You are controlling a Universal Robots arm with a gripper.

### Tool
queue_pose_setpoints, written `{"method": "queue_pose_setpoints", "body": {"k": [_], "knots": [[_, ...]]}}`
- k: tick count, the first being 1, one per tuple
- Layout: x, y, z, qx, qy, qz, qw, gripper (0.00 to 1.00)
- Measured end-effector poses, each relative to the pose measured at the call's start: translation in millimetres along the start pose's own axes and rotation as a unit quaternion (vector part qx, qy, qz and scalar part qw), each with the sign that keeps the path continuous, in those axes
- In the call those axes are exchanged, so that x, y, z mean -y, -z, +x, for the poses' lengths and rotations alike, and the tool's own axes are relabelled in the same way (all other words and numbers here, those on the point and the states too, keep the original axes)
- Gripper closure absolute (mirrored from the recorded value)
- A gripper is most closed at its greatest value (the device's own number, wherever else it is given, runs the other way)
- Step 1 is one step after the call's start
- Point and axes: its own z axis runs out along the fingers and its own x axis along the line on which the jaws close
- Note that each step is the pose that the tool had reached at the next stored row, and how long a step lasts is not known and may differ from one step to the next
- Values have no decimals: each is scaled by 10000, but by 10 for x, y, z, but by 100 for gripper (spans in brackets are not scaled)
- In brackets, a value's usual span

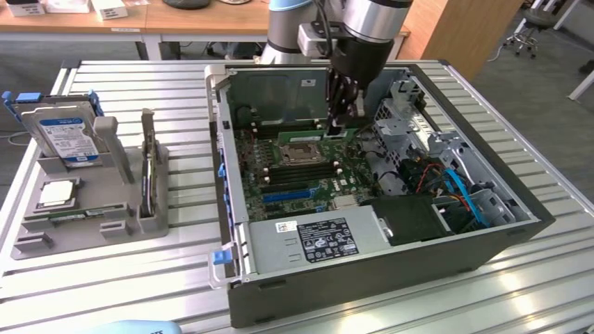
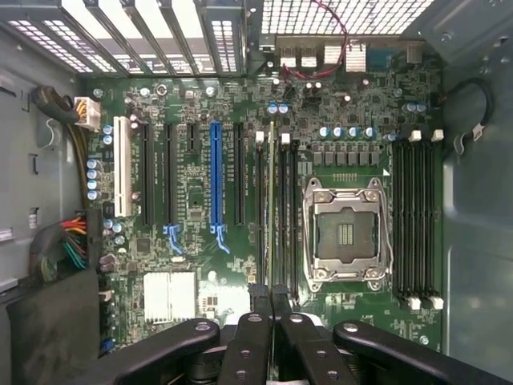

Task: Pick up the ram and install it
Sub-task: 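Insert the ram into the slot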

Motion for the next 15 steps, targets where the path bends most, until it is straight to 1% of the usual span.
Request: {"method": "queue_pose_setpoints", "body": {"k": [10, 15], "knots": [[5, -98, 1, -1, 17, 0, 10000, 88], [6, -125, 1, -4, 69, -1, 10000, 88]]}}
